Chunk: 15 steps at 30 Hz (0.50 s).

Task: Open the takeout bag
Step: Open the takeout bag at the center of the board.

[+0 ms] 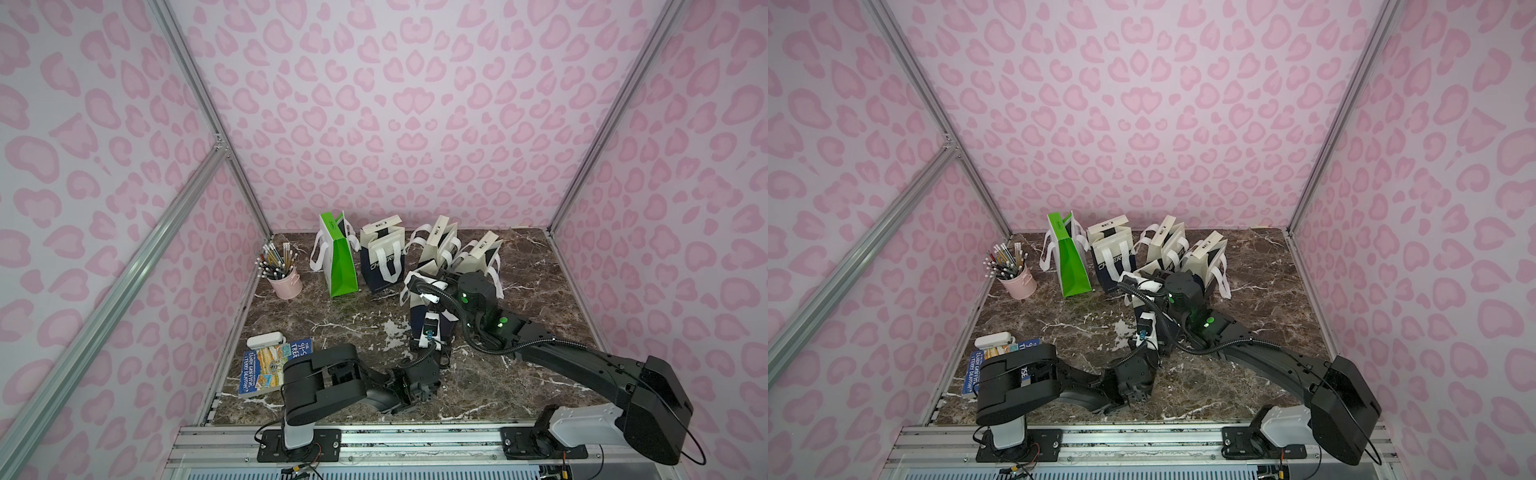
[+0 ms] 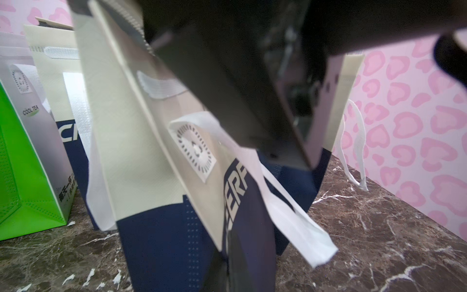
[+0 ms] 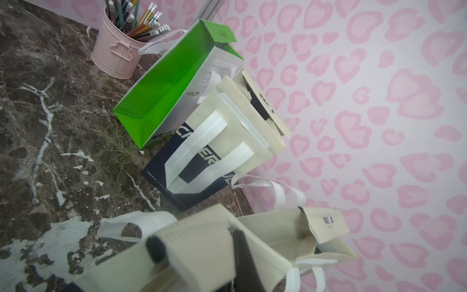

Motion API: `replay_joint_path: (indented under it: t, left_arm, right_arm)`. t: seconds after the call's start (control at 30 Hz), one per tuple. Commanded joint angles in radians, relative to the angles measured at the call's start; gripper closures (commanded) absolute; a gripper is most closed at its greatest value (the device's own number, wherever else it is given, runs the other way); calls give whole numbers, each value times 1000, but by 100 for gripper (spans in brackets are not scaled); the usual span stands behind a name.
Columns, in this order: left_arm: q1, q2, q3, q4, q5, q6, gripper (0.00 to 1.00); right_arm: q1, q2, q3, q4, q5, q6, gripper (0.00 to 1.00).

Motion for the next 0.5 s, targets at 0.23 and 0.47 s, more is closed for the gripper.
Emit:
replay_joint_path:
  t: [0.23,0.47]
  left_arm:
    - [-3,-33,-15,-145,29,-61,96]
    - [-4,-84,-58,-233,21,-89,96]
  right_arm:
    - [-1,-56,43,-116,202,-191,100]
    - [8,-73,132,-313,246,-269,100]
